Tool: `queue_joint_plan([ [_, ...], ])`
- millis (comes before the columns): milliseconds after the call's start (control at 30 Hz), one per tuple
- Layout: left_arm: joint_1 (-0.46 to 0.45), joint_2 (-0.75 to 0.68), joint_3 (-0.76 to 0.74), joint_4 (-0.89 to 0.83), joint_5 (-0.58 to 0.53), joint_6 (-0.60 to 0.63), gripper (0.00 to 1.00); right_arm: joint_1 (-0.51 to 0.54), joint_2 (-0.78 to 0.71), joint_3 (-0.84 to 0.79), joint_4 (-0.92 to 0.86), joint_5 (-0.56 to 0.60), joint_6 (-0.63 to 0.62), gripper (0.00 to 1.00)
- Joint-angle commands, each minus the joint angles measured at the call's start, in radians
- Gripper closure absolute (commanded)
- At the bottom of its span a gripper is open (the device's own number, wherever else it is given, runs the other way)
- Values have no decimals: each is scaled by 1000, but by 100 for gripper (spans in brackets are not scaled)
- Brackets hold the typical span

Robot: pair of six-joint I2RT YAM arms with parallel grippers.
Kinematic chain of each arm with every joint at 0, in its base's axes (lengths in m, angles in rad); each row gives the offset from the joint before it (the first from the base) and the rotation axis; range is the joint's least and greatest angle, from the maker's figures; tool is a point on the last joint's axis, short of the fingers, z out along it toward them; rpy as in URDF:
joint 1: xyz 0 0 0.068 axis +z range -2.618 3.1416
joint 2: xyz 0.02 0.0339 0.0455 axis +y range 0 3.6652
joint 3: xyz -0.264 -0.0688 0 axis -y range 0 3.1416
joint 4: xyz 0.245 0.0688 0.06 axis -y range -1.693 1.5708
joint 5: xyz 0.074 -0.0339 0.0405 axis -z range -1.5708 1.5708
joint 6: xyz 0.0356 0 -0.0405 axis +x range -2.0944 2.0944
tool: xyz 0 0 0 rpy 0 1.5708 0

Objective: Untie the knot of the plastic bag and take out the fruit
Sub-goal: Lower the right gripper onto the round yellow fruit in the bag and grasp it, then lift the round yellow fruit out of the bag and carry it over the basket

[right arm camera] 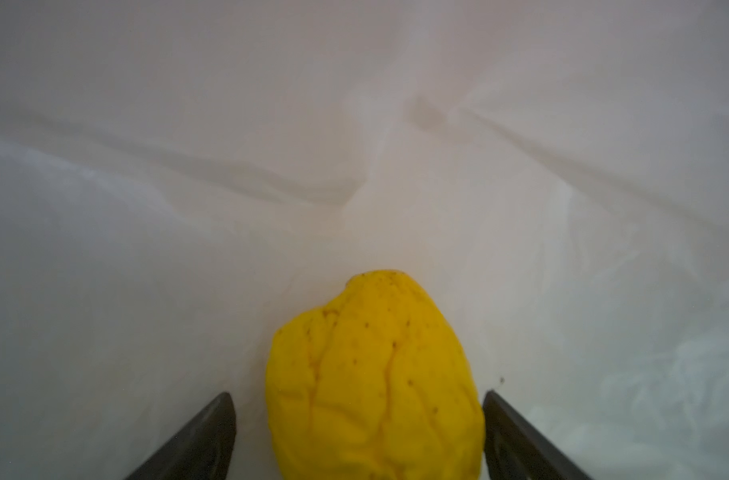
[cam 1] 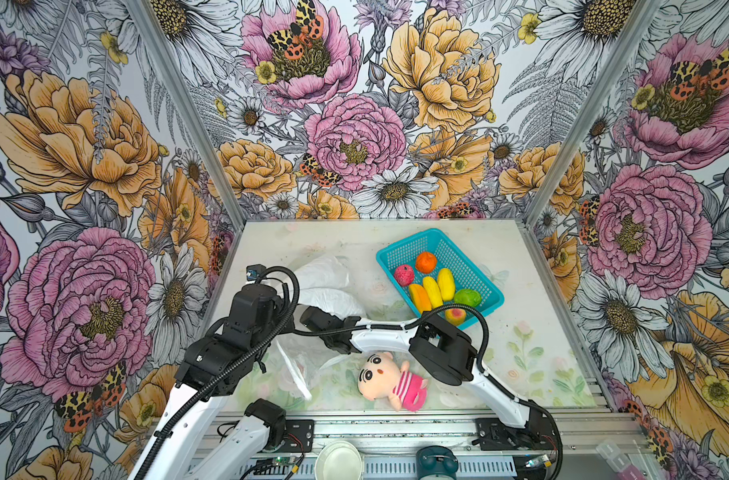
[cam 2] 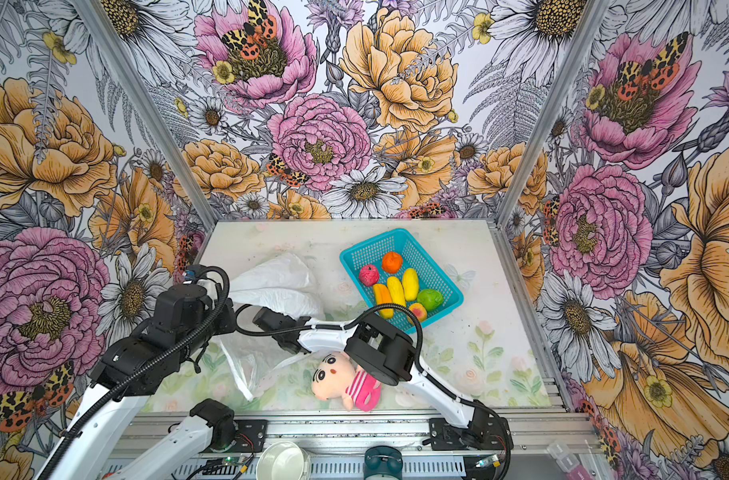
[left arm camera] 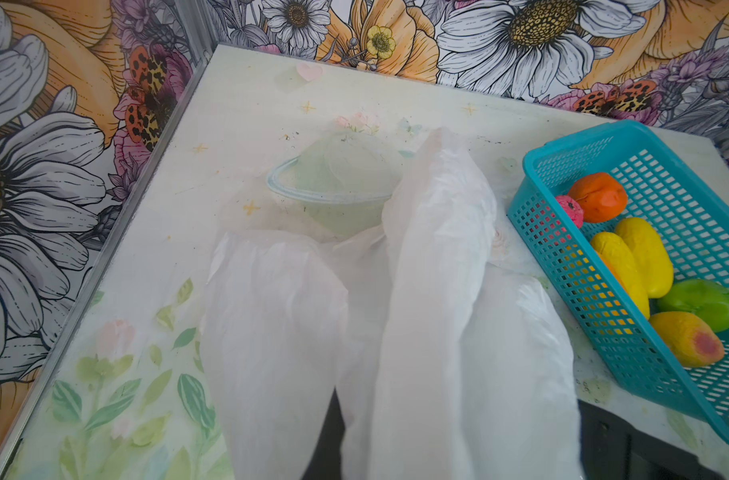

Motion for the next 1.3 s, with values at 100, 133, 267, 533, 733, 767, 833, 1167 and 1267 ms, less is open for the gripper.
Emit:
queue_joint_plan([
  [100,-38,-20,-9,24,-16,-9,100,-24,74,62,-50,19,25,15],
  [133,-35,-23,-9,25,-17,-8,100,-24,69,55,-50,24,25,15],
  [267,-12,-26,-9,26,-19,-8,100,-32,34,8,-50,0,37,28],
  [533,0,-17,-9,24,-22,-9,100,-32,-43,-56,-50,-73,49,56],
  [733,3,-14,-9,24,-25,-11,100,-26,-159,-141,-32,-162,56,75],
  [767,4,-13,-9,24,-26,-10,100,-22,-182,-167,-14,-180,50,77],
  [833,5,-11,-9,24,-27,-12,100,-18,-227,-225,40,-224,40,79],
  [1167,15,-7,-12,22,-38,-12,100,41,-486,-613,459,-500,-47,78],
  [1267,25,-6,-11,23,-38,-12,100,59,-534,-681,528,-567,-71,79],
])
